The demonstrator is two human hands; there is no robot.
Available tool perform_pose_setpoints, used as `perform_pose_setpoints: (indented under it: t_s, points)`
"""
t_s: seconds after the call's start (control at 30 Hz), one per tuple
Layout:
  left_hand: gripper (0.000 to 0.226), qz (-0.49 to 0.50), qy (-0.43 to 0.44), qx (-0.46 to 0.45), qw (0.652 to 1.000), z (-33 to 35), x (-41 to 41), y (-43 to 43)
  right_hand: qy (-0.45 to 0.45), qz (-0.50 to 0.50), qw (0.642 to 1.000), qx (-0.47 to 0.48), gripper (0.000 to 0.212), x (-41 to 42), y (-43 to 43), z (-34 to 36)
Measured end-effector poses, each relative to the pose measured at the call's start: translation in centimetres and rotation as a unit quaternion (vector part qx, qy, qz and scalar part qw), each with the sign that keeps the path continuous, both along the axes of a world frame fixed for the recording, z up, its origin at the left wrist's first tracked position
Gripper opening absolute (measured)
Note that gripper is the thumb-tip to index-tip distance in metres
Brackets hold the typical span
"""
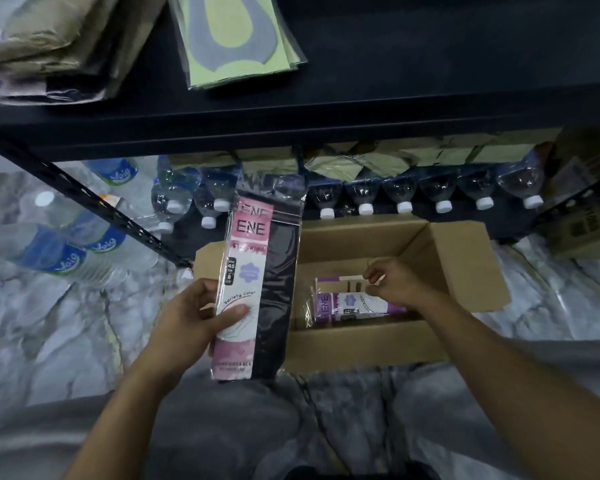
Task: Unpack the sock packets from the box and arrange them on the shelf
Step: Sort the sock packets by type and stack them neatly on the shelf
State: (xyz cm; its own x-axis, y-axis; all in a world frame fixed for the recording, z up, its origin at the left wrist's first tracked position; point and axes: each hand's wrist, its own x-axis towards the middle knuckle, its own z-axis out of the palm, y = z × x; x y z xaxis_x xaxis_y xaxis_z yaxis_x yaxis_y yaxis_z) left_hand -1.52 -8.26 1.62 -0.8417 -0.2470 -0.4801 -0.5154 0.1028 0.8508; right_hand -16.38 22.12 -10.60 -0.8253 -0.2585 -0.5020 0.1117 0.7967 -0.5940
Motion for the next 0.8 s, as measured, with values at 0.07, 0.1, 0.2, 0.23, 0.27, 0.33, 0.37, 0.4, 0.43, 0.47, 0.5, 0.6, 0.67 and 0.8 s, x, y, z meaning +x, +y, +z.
perform_pose_setpoints:
  t_s: [0.07,0.1,0.2,0.23,0.27,0.33,0.37,0.4,0.43,0.47,0.5,0.6,0.67,0.8]
  points:
    - [0.031,0.008,-0.006,0.013,1.000,-0.7,-0.1,-0.1,-0.034,0.025,0.998,0.036,0.029,-0.4,-0.5,-0.9]
    - [0.030,0.012,-0.008,0.019,1.000,-0.9,-0.2,-0.1,-0.043,0.040,0.997,0.056,0.032,-0.7,-0.7,-1.2]
    - [0.036,0.013,-0.012,0.028,0.999,-1.8,-0.7,-0.8,-0.024,0.102,0.987,0.124,0.039,-2.1,-1.3,-2.4]
    - [0.037,0.012,-0.015,0.029,0.999,-2.1,-0.9,-1.1,-0.015,0.120,0.982,0.145,0.040,-2.7,-1.6,-2.9]
    - [0.037,0.011,-0.018,0.030,0.999,-2.4,-1.0,-1.3,-0.013,0.132,0.978,0.162,0.042,-3.2,-1.8,-3.5]
    - [0.034,0.008,-0.024,0.030,0.999,-2.9,-1.2,-1.6,-0.018,0.150,0.970,0.190,0.047,-4.0,-2.2,-4.6]
    - [0.032,0.008,-0.027,0.030,0.999,-3.0,-1.4,-1.6,-0.023,0.150,0.968,0.201,0.049,-4.3,-2.4,-5.3]
    - [0.032,0.010,-0.029,0.030,0.999,-3.1,-1.5,-1.7,-0.029,0.148,0.965,0.215,0.051,-4.5,-2.5,-5.9]
    - [0.032,0.011,-0.028,0.029,0.999,-3.1,-1.6,-1.7,-0.036,0.148,0.962,0.227,0.052,-4.6,-2.5,-6.5]
    - [0.032,0.011,-0.028,0.028,0.999,-3.2,-1.7,-1.8,-0.043,0.149,0.959,0.236,0.052,-4.7,-2.5,-7.2]
    - [0.031,0.010,-0.028,0.025,0.999,-3.3,-1.8,-1.8,-0.051,0.154,0.956,0.244,0.052,-4.7,-2.4,-8.0]
    - [0.030,0.010,-0.029,0.019,0.999,-3.5,-2.0,-1.9,-0.053,0.183,0.946,0.263,0.063,-4.4,-2.2,-9.5]
    - [0.030,0.012,-0.031,0.017,0.999,-3.6,-2.3,-1.8,-0.030,0.198,0.940,0.276,0.065,-4.2,-2.2,-9.8]
    - [0.029,0.010,-0.043,0.020,0.999,-3.7,-2.5,-1.6,-0.037,0.206,0.939,0.272,0.062,-3.4,-1.9,-10.6]
